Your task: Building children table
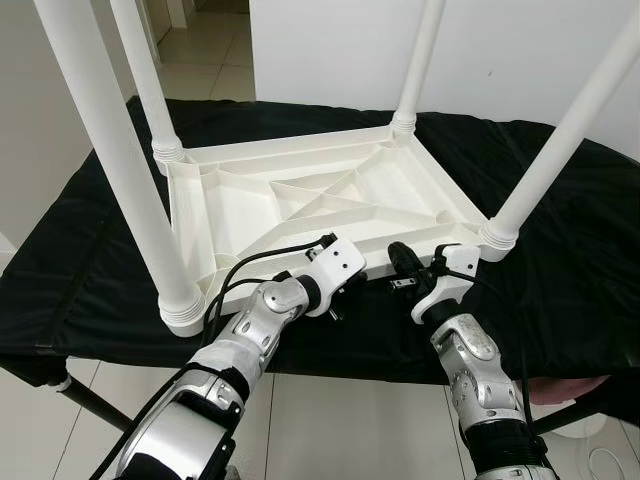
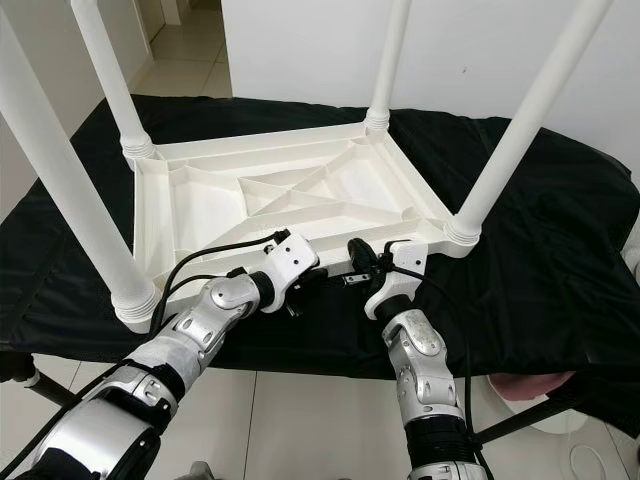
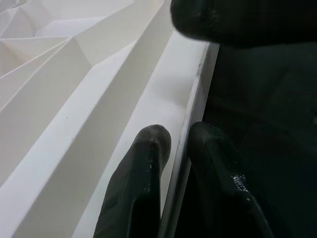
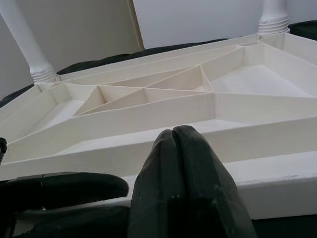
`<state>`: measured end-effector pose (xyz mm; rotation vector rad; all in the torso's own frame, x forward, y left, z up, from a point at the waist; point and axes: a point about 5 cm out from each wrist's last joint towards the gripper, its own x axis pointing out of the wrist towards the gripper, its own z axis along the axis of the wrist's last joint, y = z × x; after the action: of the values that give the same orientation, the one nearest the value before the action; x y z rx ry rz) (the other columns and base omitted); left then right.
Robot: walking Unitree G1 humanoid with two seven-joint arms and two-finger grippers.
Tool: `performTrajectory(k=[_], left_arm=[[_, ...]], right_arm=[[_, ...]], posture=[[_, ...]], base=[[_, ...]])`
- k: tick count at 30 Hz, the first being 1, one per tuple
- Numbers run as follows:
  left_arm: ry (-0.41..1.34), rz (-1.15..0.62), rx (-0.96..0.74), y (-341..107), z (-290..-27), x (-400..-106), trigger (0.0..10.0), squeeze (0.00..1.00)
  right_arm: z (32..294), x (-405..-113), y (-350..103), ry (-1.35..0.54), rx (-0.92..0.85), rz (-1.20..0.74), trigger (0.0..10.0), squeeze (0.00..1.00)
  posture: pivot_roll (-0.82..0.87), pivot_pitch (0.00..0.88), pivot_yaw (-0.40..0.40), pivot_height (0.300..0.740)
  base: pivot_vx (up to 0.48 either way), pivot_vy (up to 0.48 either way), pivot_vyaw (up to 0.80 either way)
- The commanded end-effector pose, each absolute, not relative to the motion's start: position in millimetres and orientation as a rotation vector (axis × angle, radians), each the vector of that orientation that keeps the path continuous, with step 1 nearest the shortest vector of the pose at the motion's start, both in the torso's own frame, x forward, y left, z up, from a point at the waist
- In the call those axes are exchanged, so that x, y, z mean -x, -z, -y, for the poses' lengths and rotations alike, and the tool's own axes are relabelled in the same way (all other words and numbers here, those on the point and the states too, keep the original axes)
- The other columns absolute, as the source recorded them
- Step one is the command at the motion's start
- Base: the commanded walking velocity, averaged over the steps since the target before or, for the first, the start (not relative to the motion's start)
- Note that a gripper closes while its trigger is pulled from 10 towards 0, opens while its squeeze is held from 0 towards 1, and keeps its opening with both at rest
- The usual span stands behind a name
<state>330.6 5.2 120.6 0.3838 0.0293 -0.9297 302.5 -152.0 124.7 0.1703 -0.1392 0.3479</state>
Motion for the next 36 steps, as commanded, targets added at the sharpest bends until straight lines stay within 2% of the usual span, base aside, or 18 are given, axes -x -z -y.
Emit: performTrajectory(k=[1,6,7,8,9,14,15,22,25,30,34,36], left_arm=[[1.057,0.168,-0.369,-156,20,-323,10.0,0.0],[1.108,0.176,-0.321,-155,18,-316,10.0,0.0],[1.112,0.167,-0.293,-154,15,-315,10.0,0.38],[1.112,0.167,-0.293,-154,15,-315,10.0,0.38],[1.117,0.157,-0.26,-153,11,-313,10.0,1.0],[1.086,0.162,-0.261,-151,-4,-311,10.0,1.0],[1.099,0.167,-0.273,-150,-7,-308,10.0,0.02],[1.106,0.163,-0.239,-149,-21,-300,10.0,0.0],[1.022,0.136,-0.168,-147,-48,-294,10.0,0.0],[0.96,0.122,-0.126,-145,-60,-292,10.0,0.0],[0.837,0.13,-0.06,-147,-90,-279,10.0,0.0],[0.816,0.141,-0.058,-148,-96,-274,10.0,0.0]], right_arm=[[151,-304,-125,-0.348,-0.16,0.142,10.0,0.0],[150,-303,-124,-0.348,-0.159,0.139,10.0,0.0],[150,-303,-123,-0.349,-0.159,0.137,10.0,0.0],[150,-303,-123,-0.349,-0.159,0.137,10.0,0.0],[150,-303,-122,-0.35,-0.159,0.135,10.0,0.0],[146,-305,-121,-0.366,-0.156,0.133,10.0,0.0],[145,-305,-121,-0.369,-0.155,0.133,10.0,0.0],[145,-305,-121,-0.375,-0.151,0.132,10.0,0.0],[145,-304,-119,-0.376,-0.139,0.13,10.0,0.0],[146,-304,-119,-0.374,-0.13,0.13,10.0,0.0],[148,-305,-117,-0.366,-0.116,0.13,10.0,0.0],[149,-305,-116,-0.367,-0.114,0.129,10.0,0.0]], posture=[[-0.09,0.0,-0.014,0.74],[-0.09,0.0,-0.012,0.74],[-0.08,0.0,-0.011,0.74],[-0.08,0.0,-0.011,0.74],[-0.08,0.0,-0.013,0.74],[-0.07,0.0,-0.018,0.74],[-0.07,0.0,-0.018,0.74],[-0.05,0.0,-0.024,0.74],[-0.05,0.0,-0.025,0.74],[-0.05,0.0,-0.025,0.74],[-0.03,0.0,-0.038,0.74],[-0.02,0.0,-0.046,0.74]], base=[[0.0,0.0,0.0],[0.0,0.0,0.0],[0.0,0.0,0.0],[0.0,0.0,0.0],[0.0,0.0,0.0],[0.0,0.0,0.0],[0.0,0.0,0.0],[0.0,0.0,0.0],[0.0,0.0,0.0],[0.0,0.0,0.0],[0.0,0.0,0.0],[0.0,0.0,0.0]])
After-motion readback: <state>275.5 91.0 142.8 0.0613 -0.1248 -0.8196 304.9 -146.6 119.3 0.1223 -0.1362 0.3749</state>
